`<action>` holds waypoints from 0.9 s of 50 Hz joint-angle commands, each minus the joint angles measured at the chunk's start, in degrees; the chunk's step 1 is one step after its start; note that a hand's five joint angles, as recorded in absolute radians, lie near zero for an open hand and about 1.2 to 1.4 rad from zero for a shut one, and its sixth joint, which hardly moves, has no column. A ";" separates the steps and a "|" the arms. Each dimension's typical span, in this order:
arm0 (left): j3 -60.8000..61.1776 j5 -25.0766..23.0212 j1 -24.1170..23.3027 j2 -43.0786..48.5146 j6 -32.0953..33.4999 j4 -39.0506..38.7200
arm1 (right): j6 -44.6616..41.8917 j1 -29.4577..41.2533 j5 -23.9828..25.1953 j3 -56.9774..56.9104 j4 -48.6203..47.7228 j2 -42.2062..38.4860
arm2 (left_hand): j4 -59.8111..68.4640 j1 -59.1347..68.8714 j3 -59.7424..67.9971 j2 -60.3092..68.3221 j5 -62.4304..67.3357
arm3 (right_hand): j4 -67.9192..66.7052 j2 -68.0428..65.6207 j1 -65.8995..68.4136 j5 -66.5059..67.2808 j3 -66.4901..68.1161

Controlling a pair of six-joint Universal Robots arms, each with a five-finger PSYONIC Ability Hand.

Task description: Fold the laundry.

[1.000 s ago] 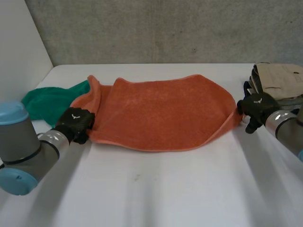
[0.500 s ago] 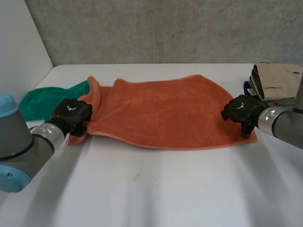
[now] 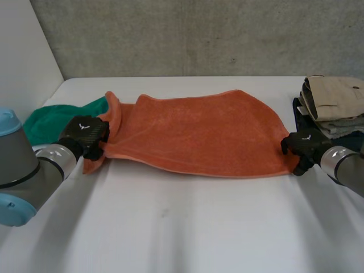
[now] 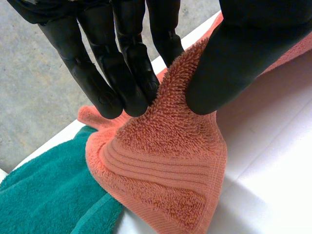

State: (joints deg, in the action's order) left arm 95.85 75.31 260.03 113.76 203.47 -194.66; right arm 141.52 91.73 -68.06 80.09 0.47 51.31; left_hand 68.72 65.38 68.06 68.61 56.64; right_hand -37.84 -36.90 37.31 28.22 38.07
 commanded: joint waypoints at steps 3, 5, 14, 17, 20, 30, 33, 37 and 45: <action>0.04 -0.07 0.21 -0.29 -0.09 0.42 | -0.19 1.09 -0.14 -0.81 -4.16 -2.27 | 9.12 12.46 9.78 9.22 11.20 | -9.83 -10.78 10.36 9.46 9.60; 0.04 -0.25 0.21 -0.47 -0.09 0.77 | -0.01 1.52 -0.41 -0.99 -6.27 -2.62 | 8.61 11.95 9.27 8.72 10.69 | -11.01 -11.96 11.54 10.64 10.78; -0.05 -0.25 0.30 -1.17 0.00 2.00 | 2.09 3.28 -3.13 -2.65 -10.14 -2.54 | 8.78 12.12 9.44 8.88 10.86 | -16.06 -17.00 16.59 15.68 15.83; -0.22 -0.25 0.48 -1.44 0.17 2.36 | 2.45 3.37 -3.40 -3.62 -10.14 -2.62 | 9.11 12.46 9.77 9.22 11.20 | -18.90 -19.85 19.44 18.53 18.68; -0.66 -0.07 0.39 -1.26 0.26 2.62 | 2.45 3.37 -3.40 -4.68 -10.14 -2.89 | 9.62 12.96 10.28 9.72 11.70 | -42.06 -43.00 42.59 41.68 41.83; -0.05 0.80 0.74 -6.68 3.06 14.71 | 0.44 3.02 -3.57 -1.61 6.33 7.80 | 11.28 14.62 11.94 11.39 13.36 | -42.16 -43.10 42.69 41.78 41.93; 0.83 2.82 0.74 -12.85 6.05 27.02 | -5.19 1.97 -4.62 -0.72 20.76 14.50 | 11.28 14.62 11.94 11.39 13.36 | -42.16 -43.10 42.69 41.78 41.93; 1.80 4.06 0.91 -18.13 9.57 41.09 | -13.88 0.74 -6.73 -0.11 38.43 17.85 | 11.28 14.62 11.94 11.39 13.36 | -42.16 -43.10 42.69 41.78 41.93; 1.28 5.02 2.49 -10.94 18.19 42.01 | -19.00 2.93 -13.15 -1.69 40.05 13.91 | 11.28 14.62 11.94 11.39 13.36 | -42.16 -43.10 42.69 41.78 41.93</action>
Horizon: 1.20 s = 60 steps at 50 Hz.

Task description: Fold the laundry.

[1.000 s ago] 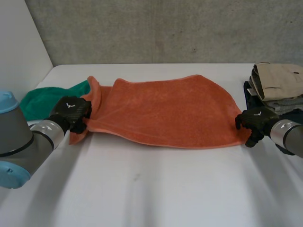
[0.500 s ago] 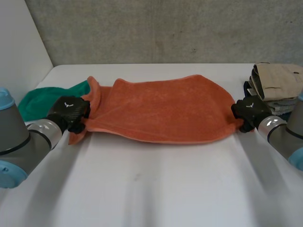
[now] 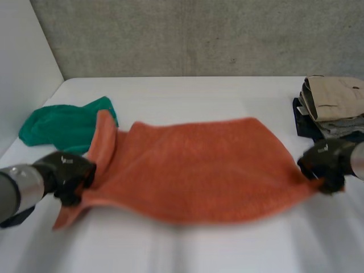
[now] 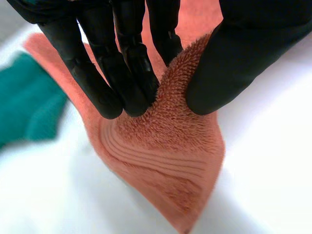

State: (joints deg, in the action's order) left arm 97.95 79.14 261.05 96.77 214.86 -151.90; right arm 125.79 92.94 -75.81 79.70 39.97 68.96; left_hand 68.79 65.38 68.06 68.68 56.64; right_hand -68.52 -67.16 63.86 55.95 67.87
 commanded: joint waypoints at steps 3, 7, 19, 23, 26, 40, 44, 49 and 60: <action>-5.21 4.26 1.75 11.33 9.08 -4.19 | -1.87 3.20 -8.30 -3.14 -2.78 -6.82 | 11.21 14.62 11.94 11.32 13.36 | -11.48 -12.84 16.14 14.05 12.13; -14.69 5.85 -0.27 15.82 9.18 -5.33 | 0.68 5.58 -9.45 -9.10 -7.61 -8.93 | 11.21 14.62 11.94 11.32 13.36 | -11.48 -12.84 16.14 14.05 12.13; -40.91 0.66 -1.86 8.89 -9.00 -36.42 | 33.72 6.11 -13.14 -22.66 -46.18 1.51 | 11.21 14.62 11.94 11.32 13.36 | -11.48 -12.84 16.14 14.05 12.13; -39.33 0.40 -0.89 7.74 -14.90 -45.93 | 34.35 6.46 -12.88 -18.53 -54.64 4.25 | 11.21 14.62 11.94 11.32 13.36 | -11.48 -12.84 16.14 14.05 12.13; -37.48 0.22 -0.37 8.26 -15.96 -44.80 | 33.65 7.34 -12.00 -16.59 -54.12 4.25 | 11.21 14.62 11.94 11.32 13.36 | -11.48 -12.84 16.14 14.05 12.13; -14.82 -0.83 1.39 11.95 -14.82 -42.77 | 27.67 9.01 -8.74 -7.37 -47.26 -4.53 | 11.21 14.62 11.94 11.32 13.36 | -11.48 -12.84 16.14 14.05 12.13; -6.47 -3.29 1.57 15.90 -13.77 -45.85 | 26.44 8.84 -8.74 -4.03 -46.91 -8.93 | 11.21 14.62 11.94 11.32 13.36 | -11.48 -12.84 16.14 14.05 12.13; 0.31 -5.05 2.18 22.75 -9.21 -50.24 | 23.98 8.31 -8.92 -1.12 -46.91 -14.29 | 11.21 14.62 11.94 11.32 13.36 | -11.48 -12.84 16.14 14.05 12.13; 3.39 -5.05 5.08 20.49 -0.49 -47.70 | 21.16 5.32 -8.83 0.64 -44.89 -13.16 | -49.80 -46.39 -49.08 -49.69 -47.66 | -11.48 -12.84 16.14 14.05 12.13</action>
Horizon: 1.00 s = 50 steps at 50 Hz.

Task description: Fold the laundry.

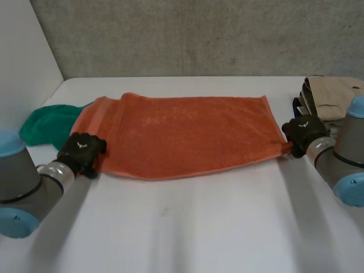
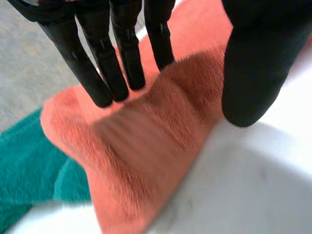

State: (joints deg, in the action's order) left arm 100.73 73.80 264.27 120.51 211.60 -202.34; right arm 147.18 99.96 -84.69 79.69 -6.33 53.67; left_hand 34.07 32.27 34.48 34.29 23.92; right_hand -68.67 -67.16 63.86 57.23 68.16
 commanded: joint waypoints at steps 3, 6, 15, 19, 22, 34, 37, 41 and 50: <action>1.56 0.03 3.00 -5.62 0.93 4.67 | 0.48 -2.49 0.14 0.73 1.50 2.41 | -16.45 -14.65 -16.87 -16.67 -16.31 | -11.33 -12.84 16.14 12.77 11.84; 2.88 -0.33 4.32 -7.65 -0.74 5.73 | 0.48 -3.02 0.06 0.55 1.41 2.32 | -16.12 -14.32 -16.53 -16.34 -15.97 | -11.33 -12.84 16.14 12.77 11.84; 7.98 -7.26 10.56 -9.76 -1.28 5.99 | -0.22 -3.11 0.14 0.64 1.41 1.88 | -6.71 -4.91 -7.12 -6.93 -6.56 | -11.33 -12.84 16.14 12.77 11.84; 8.16 -10.52 12.50 -8.89 0.65 6.26 | -0.57 -2.23 -0.12 0.73 1.32 1.71 | 2.53 4.33 2.11 2.31 2.68 | -11.33 -12.84 16.14 12.77 11.84; 7.72 -12.19 13.11 -8.10 2.06 6.34 | -0.57 -1.62 -0.30 0.99 1.32 1.71 | 5.58 7.38 5.17 5.36 5.73 | -11.33 -12.84 16.14 12.77 11.84; 0.87 -11.23 11.71 -3.70 3.21 9.15 | -0.75 -1.79 -0.30 1.16 1.32 1.88 | 1.37 3.17 0.96 1.15 1.52 | -11.33 -12.84 16.14 12.77 11.84; -1.85 -10.44 11.01 -2.21 3.91 11.09 | -0.75 -1.79 -0.30 1.16 1.41 1.79 | 2.72 4.52 2.31 2.50 2.87 | -11.33 -12.84 16.14 12.77 11.84; -5.10 -9.03 10.21 -0.54 5.75 12.93 | -0.75 -1.70 -0.30 1.16 1.50 1.71 | 6.92 8.72 6.51 6.70 7.07 | -11.33 -12.84 16.14 12.77 11.84; -10.55 -6.92 8.11 2.98 9.00 15.39 | -1.01 -1.62 -0.03 1.69 1.32 1.71 | 4.74 6.54 4.33 4.52 4.89 | -11.33 -12.84 16.14 12.77 11.84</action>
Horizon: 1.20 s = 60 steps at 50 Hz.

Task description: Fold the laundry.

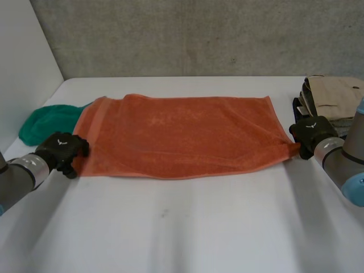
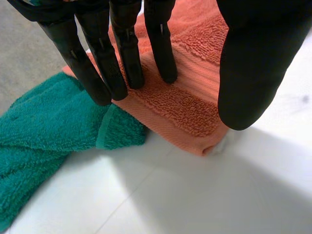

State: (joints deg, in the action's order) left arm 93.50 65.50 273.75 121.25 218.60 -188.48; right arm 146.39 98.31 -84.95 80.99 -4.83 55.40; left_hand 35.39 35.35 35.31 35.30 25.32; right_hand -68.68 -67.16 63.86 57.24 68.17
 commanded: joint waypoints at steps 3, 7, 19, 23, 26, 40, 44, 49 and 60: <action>-4.20 1.82 -1.82 2.76 2.54 2.59 | -0.32 0.04 0.23 0.39 -0.18 -0.03 | 3.76 3.80 3.83 3.84 3.82 | -11.32 -12.84 16.14 12.76 11.83; -5.08 2.09 -2.43 3.73 3.33 3.21 | -0.49 0.04 0.31 0.31 -0.18 -0.03 | 3.92 3.96 4.00 4.01 3.99 | -11.32 -12.84 16.14 12.76 11.83; -6.31 2.44 -2.52 6.72 4.82 0.22 | -0.49 0.21 0.23 0.48 -0.18 0.06 | 44.61 44.65 44.69 44.70 44.68 | -11.32 -12.84 16.14 12.76 11.83; -5.70 2.62 -2.08 5.58 4.30 0.31 | -0.41 0.21 0.05 0.48 -0.09 0.32 | 44.61 44.65 44.69 44.70 44.68 | -11.32 -12.84 16.14 12.76 11.83; -3.95 2.27 -1.73 2.43 3.16 1.97 | -0.49 0.21 0.22 0.48 0.17 0.76 | 44.61 44.65 44.69 44.70 44.68 | -11.32 -12.84 16.14 12.76 11.83; 1.69 -4.41 0.64 -3.48 -0.10 3.91 | -0.05 0.91 1.02 0.48 3.42 3.40 | 5.61 5.65 5.69 5.69 5.67 | -11.32 -12.84 16.14 12.76 11.83; 0.02 -4.15 0.55 -1.02 0.69 4.79 | -0.40 1.09 1.10 0.57 3.42 2.96 | 6.45 6.49 6.52 6.53 6.51 | -11.32 -12.84 16.14 12.76 11.83; -3.05 -2.92 0.03 2.23 2.62 5.32 | -0.49 1.18 1.02 0.57 3.42 2.26 | 8.63 8.67 8.71 8.71 8.70 | -11.32 -12.84 16.14 12.76 11.83; -7.89 -0.99 -1.90 5.84 4.21 5.85 | -0.49 1.35 1.02 0.83 3.16 1.99 | 15.34 15.38 15.42 15.42 15.40 | -11.32 -12.84 16.14 12.76 11.83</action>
State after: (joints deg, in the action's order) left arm 87.67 63.56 272.74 125.82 222.46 -182.71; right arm 145.89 99.60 -83.93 81.68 -1.46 57.41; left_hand 40.23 40.20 40.00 39.98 30.13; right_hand -68.68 -67.16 63.86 57.24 68.17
